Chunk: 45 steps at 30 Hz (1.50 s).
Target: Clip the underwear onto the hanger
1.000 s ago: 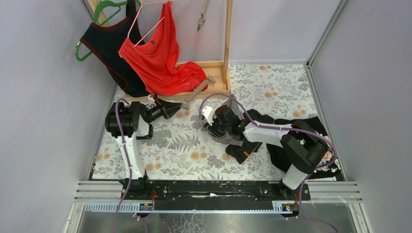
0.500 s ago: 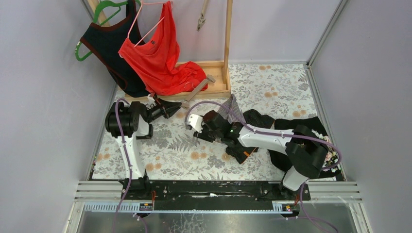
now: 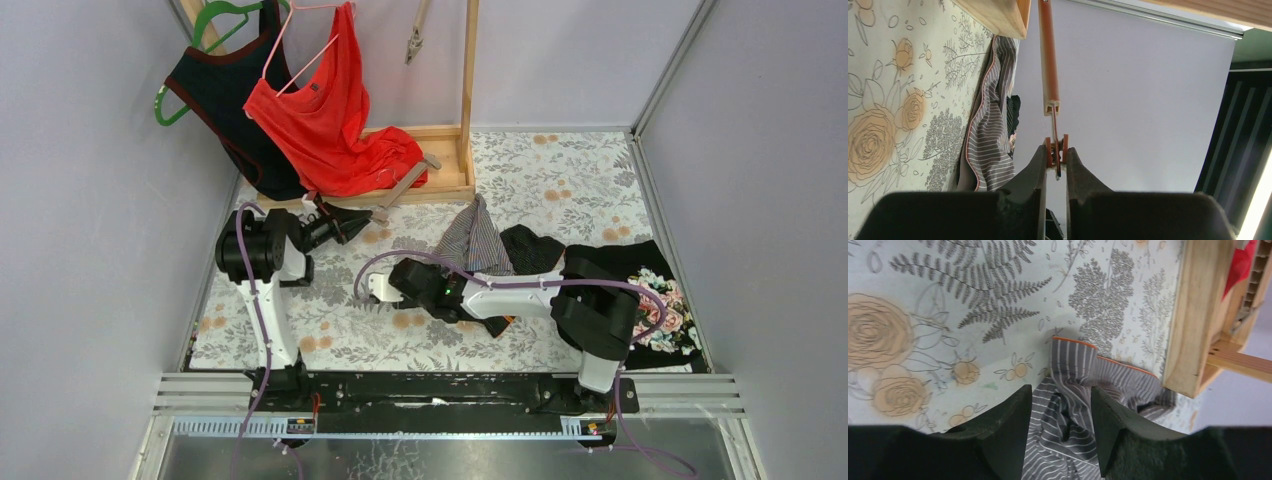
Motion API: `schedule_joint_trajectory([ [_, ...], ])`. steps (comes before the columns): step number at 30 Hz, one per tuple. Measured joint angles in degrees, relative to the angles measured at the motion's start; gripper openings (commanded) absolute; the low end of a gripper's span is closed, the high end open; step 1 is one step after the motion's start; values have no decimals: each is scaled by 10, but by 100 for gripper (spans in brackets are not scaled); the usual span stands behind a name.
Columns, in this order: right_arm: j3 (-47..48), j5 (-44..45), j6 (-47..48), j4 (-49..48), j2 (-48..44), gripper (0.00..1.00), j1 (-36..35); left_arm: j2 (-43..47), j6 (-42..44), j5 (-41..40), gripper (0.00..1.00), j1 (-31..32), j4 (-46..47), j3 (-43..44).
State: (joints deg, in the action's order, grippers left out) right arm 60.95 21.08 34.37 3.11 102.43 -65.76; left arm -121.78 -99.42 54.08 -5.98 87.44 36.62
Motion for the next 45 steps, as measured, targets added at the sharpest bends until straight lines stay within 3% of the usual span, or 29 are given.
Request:
schedule_joint_trajectory([
  [8, -4, 78, 71, -44, 42, 55, -10, -7, 0, 0, 0, -10, 0, 0],
  [27, -10, 148, 161, -142, 114, 54, -21, -22, 0, 2, 0, -16, 0, 3],
  [30, -12, 163, 177, -165, 125, 48, -22, -22, 0, 4, 0, -17, 0, 3],
  [35, -14, 174, 189, -182, 143, 22, -23, -23, 0, 6, 0, -18, 0, 3],
  [41, -21, 184, 191, -193, 150, 9, -24, -24, 0, 8, 0, -20, 0, 3],
  [42, -21, 183, 186, -191, 148, 1, -24, -24, 0, 8, 0, -19, 0, 3],
  [45, -21, 148, 144, -153, 118, 0, -23, -24, 0, 9, 0, -19, 0, 3],
])
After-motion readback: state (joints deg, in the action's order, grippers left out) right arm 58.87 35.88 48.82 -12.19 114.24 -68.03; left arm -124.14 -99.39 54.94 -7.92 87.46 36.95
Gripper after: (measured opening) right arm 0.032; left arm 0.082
